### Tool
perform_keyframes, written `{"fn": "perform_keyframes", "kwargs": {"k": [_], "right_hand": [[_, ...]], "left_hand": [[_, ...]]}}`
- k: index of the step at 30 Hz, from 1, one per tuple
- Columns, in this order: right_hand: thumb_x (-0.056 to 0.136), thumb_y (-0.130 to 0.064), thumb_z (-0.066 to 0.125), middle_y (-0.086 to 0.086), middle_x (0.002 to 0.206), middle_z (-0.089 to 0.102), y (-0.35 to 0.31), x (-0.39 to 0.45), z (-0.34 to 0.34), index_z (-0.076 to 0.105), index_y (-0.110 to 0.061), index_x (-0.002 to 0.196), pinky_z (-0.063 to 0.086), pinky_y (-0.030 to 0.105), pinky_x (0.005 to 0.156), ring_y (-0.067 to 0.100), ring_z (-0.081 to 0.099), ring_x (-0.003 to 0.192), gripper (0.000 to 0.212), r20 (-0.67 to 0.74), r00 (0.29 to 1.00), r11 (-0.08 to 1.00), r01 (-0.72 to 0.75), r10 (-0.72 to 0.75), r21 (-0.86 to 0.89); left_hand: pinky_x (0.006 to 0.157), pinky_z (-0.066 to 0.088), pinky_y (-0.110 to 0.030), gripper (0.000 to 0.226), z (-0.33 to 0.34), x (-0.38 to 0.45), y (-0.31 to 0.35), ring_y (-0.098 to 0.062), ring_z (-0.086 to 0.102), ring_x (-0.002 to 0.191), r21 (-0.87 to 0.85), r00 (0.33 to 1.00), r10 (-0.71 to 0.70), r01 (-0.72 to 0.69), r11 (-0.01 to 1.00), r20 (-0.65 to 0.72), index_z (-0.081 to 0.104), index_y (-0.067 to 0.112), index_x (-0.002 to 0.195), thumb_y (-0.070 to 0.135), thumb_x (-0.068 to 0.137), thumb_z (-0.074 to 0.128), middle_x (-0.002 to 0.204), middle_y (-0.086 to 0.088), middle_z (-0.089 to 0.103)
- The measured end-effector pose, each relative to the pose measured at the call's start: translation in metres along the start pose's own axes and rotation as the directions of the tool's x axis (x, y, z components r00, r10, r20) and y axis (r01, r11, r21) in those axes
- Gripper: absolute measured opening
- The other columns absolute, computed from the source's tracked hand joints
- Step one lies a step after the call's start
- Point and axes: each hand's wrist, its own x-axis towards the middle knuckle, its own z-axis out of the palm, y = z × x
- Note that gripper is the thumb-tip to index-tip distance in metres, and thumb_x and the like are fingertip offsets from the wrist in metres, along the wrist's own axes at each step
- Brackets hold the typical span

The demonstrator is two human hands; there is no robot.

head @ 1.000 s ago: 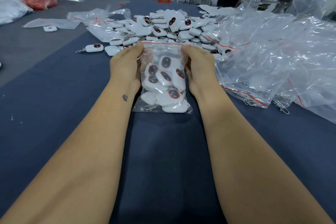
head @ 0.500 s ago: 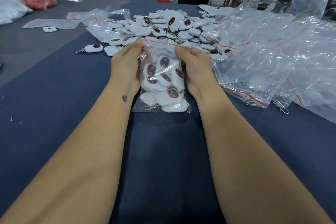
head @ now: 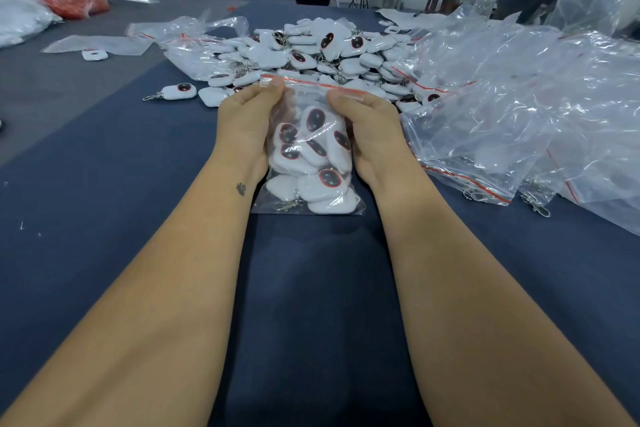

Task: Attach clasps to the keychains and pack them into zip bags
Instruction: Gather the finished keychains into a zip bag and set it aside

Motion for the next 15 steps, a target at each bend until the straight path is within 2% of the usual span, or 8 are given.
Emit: {"fn": "perform_keyframes", "kwargs": {"k": [3, 4, 6, 9, 12, 15], "right_hand": [[0.086, 0.0, 0.069, 0.011, 0.074, 0.07, -0.001, -0.0005, 0.0006, 0.068, -0.005, 0.08, 0.058, 0.041, 0.075, 0.026, 0.067, 0.07, 0.007, 0.004, 1.0, 1.0, 0.001, -0.001, 0.015], [0.085, 0.0, 0.068, 0.013, 0.076, 0.07, -0.0011, -0.0011, 0.0009, 0.067, -0.005, 0.08, 0.057, 0.044, 0.078, 0.028, 0.067, 0.073, 0.007, 0.01, 1.0, 1.0, -0.004, 0.004, 0.02], [0.085, 0.0, 0.068, 0.017, 0.08, 0.069, -0.0015, -0.002, 0.0014, 0.067, -0.004, 0.082, 0.056, 0.049, 0.083, 0.031, 0.066, 0.079, 0.005, 0.029, 1.0, 0.999, -0.011, 0.01, 0.034], [0.085, 0.001, 0.067, 0.019, 0.082, 0.07, -0.0034, -0.0041, 0.0008, 0.067, 0.001, 0.088, 0.058, 0.044, 0.076, 0.032, 0.067, 0.076, 0.003, 0.077, 0.997, 0.998, -0.036, 0.033, 0.044], [0.085, 0.003, 0.066, 0.026, 0.095, 0.069, -0.0038, -0.006, 0.0019, 0.066, 0.009, 0.099, 0.058, 0.047, 0.083, 0.034, 0.068, 0.082, 0.015, 0.1, 0.993, 0.996, -0.066, 0.06, 0.057], [0.085, 0.001, 0.068, 0.022, 0.087, 0.07, -0.004, -0.008, 0.0043, 0.066, 0.008, 0.097, 0.058, 0.045, 0.077, 0.032, 0.068, 0.075, 0.014, 0.077, 0.995, 0.997, -0.07, 0.067, 0.032]], "left_hand": [[0.06, 0.059, -0.031, 0.024, 0.0014, -0.0011, -0.0009, -0.02, 0.069, 0.061, 0.023, 0.997, -0.046, 0.045, 0.999, 0.058, 0.07, 0.009, 0.063, 0.014, 0.086, 0.073, 0.069, -0.01, 0.072], [0.062, 0.06, -0.034, 0.025, 0.0014, -0.0015, -0.0015, -0.023, 0.07, 0.062, 0.04, 0.995, -0.053, 0.05, 0.998, 0.081, 0.071, 0.01, 0.062, 0.014, 0.086, 0.073, 0.072, -0.012, 0.073], [0.057, 0.058, -0.031, 0.029, -0.0001, 0.0001, -0.0023, -0.022, 0.069, 0.059, 0.068, 0.995, -0.04, 0.034, 0.997, 0.094, 0.072, 0.012, 0.058, 0.013, 0.087, 0.072, 0.07, -0.011, 0.073], [0.057, 0.057, -0.029, 0.018, -0.0013, 0.0003, -0.0025, -0.021, 0.07, 0.06, 0.067, 0.995, -0.011, 0.004, 0.998, 0.101, 0.07, 0.008, 0.07, 0.011, 0.087, 0.071, 0.07, -0.01, 0.073], [0.065, 0.059, -0.036, 0.017, -0.0002, -0.0001, -0.0042, -0.025, 0.069, 0.065, 0.037, 0.991, -0.005, 0.0, 0.999, 0.133, 0.071, 0.008, 0.069, 0.01, 0.087, 0.071, 0.073, -0.014, 0.073], [0.068, 0.059, -0.039, 0.02, 0.0006, -0.0003, -0.0045, -0.027, 0.069, 0.066, 0.023, 0.986, -0.024, 0.021, 1.0, 0.167, 0.071, 0.008, 0.066, 0.011, 0.085, 0.073, 0.073, -0.015, 0.071]]}}
